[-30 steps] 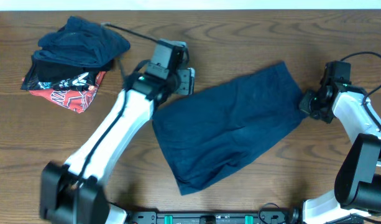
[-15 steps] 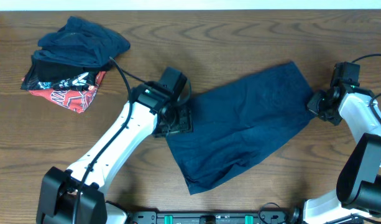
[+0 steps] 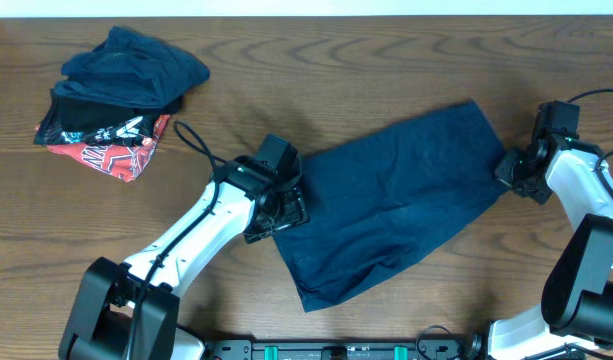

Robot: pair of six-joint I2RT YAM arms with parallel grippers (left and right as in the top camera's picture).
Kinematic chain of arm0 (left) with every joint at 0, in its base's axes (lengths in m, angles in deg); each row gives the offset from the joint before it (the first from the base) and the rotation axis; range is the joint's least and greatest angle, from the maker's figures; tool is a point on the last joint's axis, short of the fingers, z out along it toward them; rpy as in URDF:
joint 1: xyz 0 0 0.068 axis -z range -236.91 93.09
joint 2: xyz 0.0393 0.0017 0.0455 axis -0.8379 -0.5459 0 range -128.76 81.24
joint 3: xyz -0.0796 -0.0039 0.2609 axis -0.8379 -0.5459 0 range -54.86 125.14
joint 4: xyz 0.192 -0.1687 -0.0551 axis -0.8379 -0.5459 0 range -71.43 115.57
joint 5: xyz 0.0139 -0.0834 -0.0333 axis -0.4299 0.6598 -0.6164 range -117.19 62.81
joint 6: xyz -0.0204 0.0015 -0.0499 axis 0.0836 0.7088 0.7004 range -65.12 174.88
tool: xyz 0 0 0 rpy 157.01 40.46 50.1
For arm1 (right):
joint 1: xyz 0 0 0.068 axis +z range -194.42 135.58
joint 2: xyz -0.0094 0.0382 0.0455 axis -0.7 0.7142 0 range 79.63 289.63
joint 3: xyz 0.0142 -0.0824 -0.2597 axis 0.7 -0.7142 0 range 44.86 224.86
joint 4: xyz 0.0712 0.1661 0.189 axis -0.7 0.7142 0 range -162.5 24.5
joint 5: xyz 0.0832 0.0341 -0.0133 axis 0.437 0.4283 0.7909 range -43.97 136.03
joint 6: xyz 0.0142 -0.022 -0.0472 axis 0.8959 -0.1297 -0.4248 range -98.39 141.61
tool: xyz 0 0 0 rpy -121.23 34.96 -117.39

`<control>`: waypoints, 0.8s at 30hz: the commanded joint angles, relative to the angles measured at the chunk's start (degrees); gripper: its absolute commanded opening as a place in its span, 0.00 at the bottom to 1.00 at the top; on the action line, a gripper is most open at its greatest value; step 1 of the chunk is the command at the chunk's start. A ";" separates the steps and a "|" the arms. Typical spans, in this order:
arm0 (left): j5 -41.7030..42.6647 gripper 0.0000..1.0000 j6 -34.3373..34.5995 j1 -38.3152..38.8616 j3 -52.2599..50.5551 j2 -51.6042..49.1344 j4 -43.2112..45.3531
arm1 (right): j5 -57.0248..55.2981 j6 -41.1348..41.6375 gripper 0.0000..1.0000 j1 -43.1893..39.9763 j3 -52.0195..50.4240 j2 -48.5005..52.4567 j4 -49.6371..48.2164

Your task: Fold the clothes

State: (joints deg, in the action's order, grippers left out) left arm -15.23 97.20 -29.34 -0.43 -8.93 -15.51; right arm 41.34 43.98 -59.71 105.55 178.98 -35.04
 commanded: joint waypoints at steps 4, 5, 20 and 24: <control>-3.65 0.81 0.76 -3.02 -3.54 -0.50 4.90 | -1.14 0.74 0.01 -0.52 0.15 -0.98 0.63; -3.63 0.81 -0.02 -3.43 -3.89 -0.50 6.38 | -1.14 0.74 0.01 -0.52 0.15 -0.98 0.70; -3.67 0.80 -7.78 -5.92 -4.13 -6.12 14.62 | -1.36 0.70 0.01 -0.66 0.15 -0.98 1.31; -2.40 0.78 -7.82 -6.03 -4.13 -8.81 18.01 | -1.36 0.70 0.01 -0.94 0.15 -0.98 1.40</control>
State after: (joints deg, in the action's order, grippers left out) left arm -17.96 90.60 -35.07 -4.14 -15.47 1.21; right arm 41.04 43.98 -59.73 105.55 178.98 -33.93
